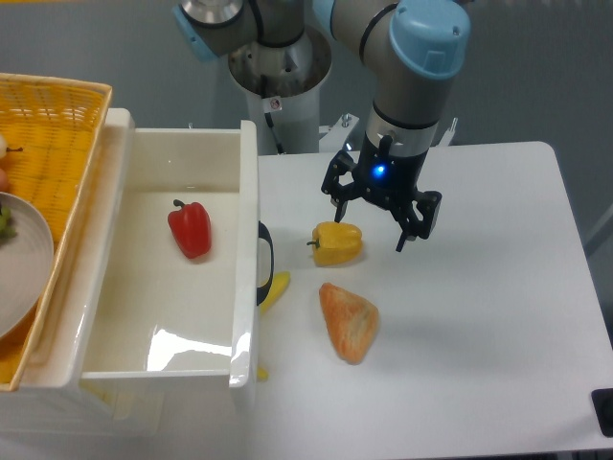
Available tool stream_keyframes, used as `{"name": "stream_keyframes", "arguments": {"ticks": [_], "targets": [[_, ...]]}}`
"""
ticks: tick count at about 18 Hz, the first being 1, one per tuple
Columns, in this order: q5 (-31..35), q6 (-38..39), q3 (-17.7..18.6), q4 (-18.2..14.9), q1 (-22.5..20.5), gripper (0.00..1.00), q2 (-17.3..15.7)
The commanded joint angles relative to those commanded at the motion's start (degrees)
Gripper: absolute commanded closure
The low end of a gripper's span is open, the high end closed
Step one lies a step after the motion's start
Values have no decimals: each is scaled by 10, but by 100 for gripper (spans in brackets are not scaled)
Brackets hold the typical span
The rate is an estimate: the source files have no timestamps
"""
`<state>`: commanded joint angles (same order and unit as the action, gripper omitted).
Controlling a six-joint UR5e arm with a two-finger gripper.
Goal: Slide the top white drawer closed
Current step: 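Lower the open gripper past the yellow pepper toward the table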
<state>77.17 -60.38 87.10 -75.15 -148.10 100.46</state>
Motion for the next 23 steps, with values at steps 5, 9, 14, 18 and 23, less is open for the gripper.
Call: {"name": "stream_keyframes", "arguments": {"ticks": [5, 9, 14, 18, 23], "targets": [[1, 3, 8, -1, 11, 0, 0], [2, 4, 25, 4, 18, 0, -4], [1, 6, 40, 4, 24, 0, -6], [2, 10, 56, 18, 30, 0, -1], [2, 20, 55, 18, 33, 0, 3]]}}
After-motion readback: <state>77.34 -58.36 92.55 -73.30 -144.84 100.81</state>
